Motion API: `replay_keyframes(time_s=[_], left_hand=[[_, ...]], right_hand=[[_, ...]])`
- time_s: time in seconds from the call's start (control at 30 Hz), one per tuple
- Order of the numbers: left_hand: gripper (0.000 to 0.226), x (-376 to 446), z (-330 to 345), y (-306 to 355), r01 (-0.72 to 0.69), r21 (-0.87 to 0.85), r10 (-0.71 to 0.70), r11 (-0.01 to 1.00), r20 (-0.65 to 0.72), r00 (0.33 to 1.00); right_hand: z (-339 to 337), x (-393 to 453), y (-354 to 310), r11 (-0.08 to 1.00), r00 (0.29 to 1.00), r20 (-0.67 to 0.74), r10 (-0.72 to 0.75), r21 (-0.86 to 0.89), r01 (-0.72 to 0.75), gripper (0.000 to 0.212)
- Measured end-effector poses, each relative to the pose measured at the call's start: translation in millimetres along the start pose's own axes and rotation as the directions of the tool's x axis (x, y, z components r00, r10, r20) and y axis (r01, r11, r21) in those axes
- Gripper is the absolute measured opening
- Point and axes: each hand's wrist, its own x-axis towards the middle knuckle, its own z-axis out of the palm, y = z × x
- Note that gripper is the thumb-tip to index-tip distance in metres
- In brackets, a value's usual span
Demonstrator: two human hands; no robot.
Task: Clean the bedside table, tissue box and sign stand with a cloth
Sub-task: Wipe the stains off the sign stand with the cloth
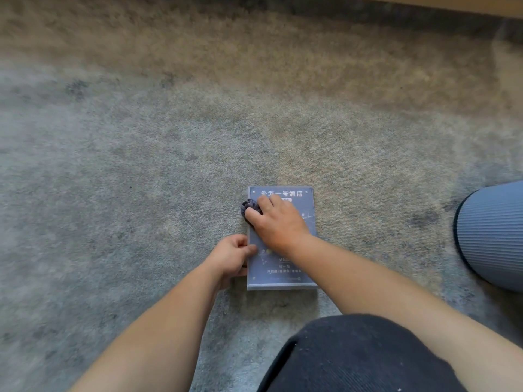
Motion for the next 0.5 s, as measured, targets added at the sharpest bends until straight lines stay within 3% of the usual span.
replay_keyframes(time_s=[0.23,0.5], left_hand=[[0.009,2.8,-2.8,0.3,0.042,0.023,-0.042,0.999,-0.016,0.999],[0.010,2.6,-4.0,0.1,0.062,0.041,-0.061,0.997,-0.030,0.998]], right_hand=[[3.2,-17.6,24.7,0.995,0.995,-0.019,0.095,-0.025,-0.096,0.027],[1.8,-72.2,92.7,0.934,0.936,-0.042,0.348,-0.071,-0.351,0.017]])
